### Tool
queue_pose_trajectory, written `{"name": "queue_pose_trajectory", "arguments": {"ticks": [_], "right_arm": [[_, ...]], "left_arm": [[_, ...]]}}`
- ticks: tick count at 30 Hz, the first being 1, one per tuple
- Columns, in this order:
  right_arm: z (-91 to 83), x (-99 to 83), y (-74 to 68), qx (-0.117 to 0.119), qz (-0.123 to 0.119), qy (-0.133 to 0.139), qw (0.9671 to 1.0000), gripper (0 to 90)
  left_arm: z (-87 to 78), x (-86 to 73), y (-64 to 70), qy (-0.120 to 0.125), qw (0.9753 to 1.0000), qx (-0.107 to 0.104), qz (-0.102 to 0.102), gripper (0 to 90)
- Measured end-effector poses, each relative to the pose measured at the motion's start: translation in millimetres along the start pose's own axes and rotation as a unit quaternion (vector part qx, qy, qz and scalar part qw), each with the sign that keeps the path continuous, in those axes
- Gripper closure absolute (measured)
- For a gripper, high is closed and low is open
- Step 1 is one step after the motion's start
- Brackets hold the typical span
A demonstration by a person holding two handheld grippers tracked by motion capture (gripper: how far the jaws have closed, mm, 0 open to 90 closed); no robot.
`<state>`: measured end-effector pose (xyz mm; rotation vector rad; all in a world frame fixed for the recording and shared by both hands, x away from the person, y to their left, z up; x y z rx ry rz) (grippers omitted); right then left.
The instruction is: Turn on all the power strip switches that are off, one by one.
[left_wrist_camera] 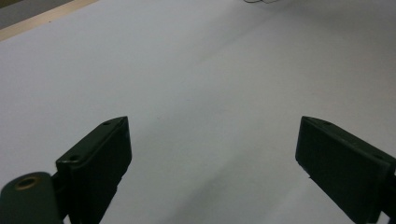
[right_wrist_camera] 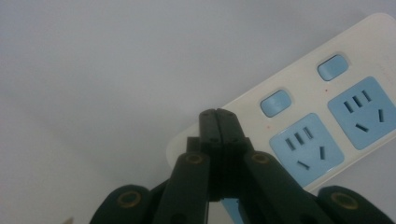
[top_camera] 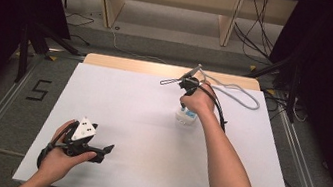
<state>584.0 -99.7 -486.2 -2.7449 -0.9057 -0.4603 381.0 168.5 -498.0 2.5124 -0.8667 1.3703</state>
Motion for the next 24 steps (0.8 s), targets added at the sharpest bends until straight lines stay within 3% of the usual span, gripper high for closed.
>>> {"name": "queue_pose_trajectory", "arguments": {"ticks": [24], "right_arm": [[8.1,-1.0,0.6,-0.010,-0.008,-0.015,0.9998,90.0]], "left_arm": [[0.1,0.1,-0.4,0.001,1.0000,0.000,-0.001,10.4]]}}
Point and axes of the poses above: each handheld gripper's, and its own axes: z roughly forward along the jaws, x roughly out of its top, y roughly to its right, the point moved 7 cm from there along z, roughly forward along the jaws, and after that the axes turned 6 degrees about x, right-handed, at the moved point
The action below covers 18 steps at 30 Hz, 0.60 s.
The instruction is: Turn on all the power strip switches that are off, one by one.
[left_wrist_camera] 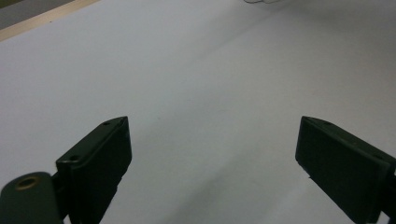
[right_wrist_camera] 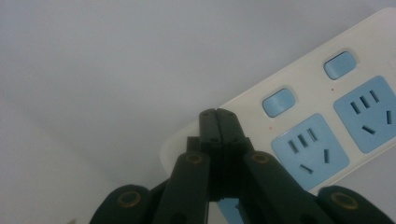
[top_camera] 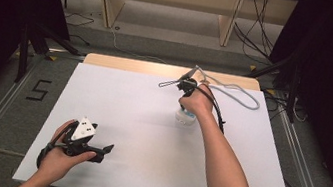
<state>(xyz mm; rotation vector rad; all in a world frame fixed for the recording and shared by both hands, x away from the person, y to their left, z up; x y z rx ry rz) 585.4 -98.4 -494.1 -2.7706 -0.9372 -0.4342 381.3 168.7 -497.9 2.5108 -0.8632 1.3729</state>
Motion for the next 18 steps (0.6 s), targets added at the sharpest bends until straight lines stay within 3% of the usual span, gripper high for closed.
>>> {"name": "queue_pose_trajectory", "arguments": {"ticks": [18], "right_arm": [[2.4,0.2,0.2,0.001,0.003,-0.004,1.0000,90.0]], "left_arm": [[0.1,0.0,-0.8,0.000,1.0000,0.000,0.002,10.4]]}}
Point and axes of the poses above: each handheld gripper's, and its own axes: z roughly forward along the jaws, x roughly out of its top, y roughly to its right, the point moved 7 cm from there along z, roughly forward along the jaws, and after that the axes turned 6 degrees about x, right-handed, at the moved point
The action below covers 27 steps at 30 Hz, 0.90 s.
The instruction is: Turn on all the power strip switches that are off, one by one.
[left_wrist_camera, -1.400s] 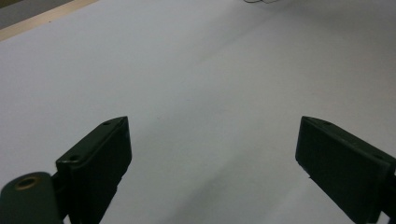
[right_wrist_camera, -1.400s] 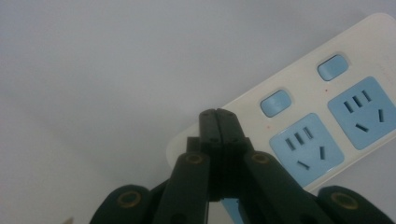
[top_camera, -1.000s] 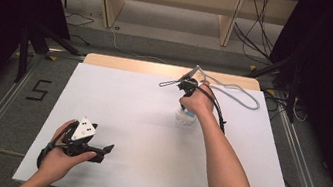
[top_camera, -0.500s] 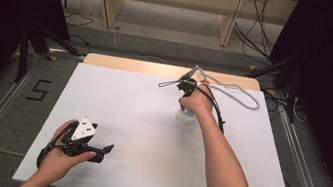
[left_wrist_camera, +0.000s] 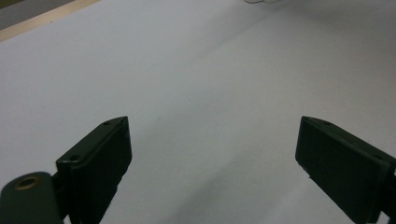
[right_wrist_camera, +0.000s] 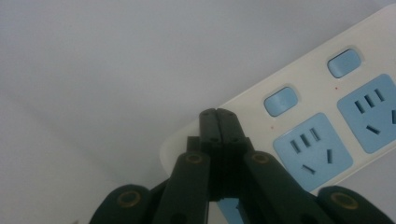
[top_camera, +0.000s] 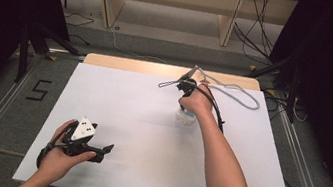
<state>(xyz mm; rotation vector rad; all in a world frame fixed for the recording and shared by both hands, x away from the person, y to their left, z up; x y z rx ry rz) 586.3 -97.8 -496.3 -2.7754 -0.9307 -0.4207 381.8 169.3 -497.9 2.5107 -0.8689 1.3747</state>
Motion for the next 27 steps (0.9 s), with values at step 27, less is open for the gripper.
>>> {"name": "queue_pose_trajectory", "arguments": {"ticks": [27], "right_arm": [[-9.3,-8.1,9.1,0.006,0.006,0.061,0.9981,90.0]], "left_arm": [[1.2,-0.7,1.0,-0.002,1.0000,0.000,-0.002,10.8]]}}
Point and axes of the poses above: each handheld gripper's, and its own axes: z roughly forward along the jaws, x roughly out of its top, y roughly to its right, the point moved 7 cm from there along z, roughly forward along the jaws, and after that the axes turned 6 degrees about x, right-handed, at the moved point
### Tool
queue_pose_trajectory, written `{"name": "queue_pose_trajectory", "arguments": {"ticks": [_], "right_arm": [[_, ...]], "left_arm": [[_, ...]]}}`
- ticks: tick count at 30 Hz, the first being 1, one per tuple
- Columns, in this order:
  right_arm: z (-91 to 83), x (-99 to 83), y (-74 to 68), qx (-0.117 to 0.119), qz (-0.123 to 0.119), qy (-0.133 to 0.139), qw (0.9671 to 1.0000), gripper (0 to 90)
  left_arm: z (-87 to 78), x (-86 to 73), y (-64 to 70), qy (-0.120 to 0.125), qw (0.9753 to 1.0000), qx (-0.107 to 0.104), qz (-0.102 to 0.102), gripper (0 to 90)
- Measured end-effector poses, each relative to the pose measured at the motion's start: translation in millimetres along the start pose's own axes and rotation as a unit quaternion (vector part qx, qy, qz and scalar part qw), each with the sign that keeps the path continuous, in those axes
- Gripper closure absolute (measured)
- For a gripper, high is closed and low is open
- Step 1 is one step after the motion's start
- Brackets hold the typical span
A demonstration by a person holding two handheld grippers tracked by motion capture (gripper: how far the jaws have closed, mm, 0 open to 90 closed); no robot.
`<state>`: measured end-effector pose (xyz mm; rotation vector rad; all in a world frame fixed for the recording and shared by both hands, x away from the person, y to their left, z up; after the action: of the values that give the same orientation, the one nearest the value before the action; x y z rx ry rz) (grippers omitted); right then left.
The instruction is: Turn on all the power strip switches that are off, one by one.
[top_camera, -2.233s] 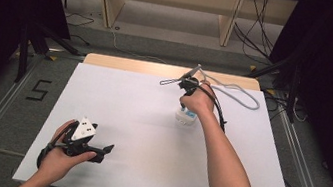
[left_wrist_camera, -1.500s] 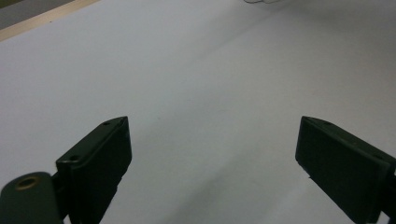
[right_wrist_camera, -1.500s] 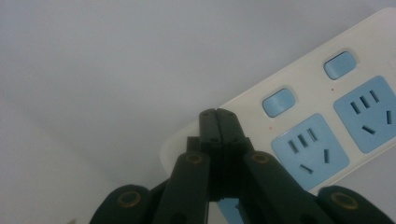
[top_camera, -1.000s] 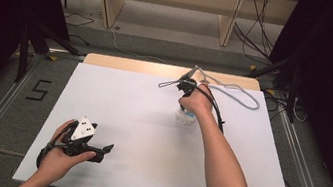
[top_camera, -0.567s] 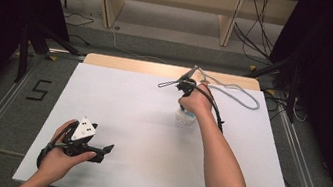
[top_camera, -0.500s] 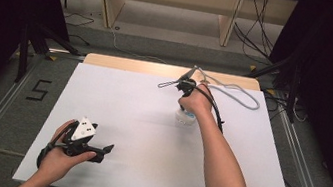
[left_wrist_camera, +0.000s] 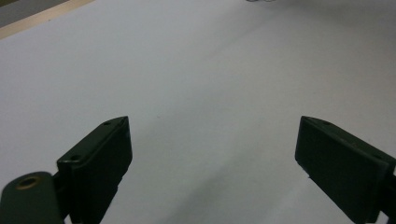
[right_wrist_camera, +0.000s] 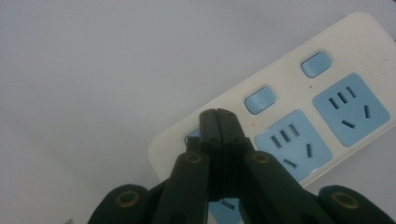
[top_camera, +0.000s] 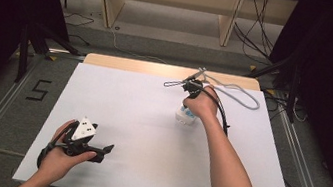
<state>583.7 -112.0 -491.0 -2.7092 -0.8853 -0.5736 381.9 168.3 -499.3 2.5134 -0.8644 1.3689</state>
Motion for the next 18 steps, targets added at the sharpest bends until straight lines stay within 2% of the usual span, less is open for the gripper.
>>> {"name": "queue_pose_trajectory", "arguments": {"ticks": [9,18], "right_arm": [[-12.4,-9.9,1.7,0.005,-0.003,0.020,0.9998,87.3],[-21.7,-28.5,4.0,0.006,-0.010,0.037,0.9993,80.4]], "left_arm": [[0.2,-0.3,-0.3,0.000,1.0000,0.001,-0.001,11.0],[0.6,-0.8,-0.5,-0.003,1.0000,0.001,-0.003,11.2]]}}
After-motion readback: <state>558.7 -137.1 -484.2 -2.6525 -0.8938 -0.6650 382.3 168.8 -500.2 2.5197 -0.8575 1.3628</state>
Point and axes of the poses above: each handheld gripper's, and its own axes: z roughly forward along the jaws, x roughly out of its top, y roughly to its right, the point moved 7 cm from there along z, roughly forward along the jaws, and after that the axes turned 6 degrees about x, right-handed, at the moved point
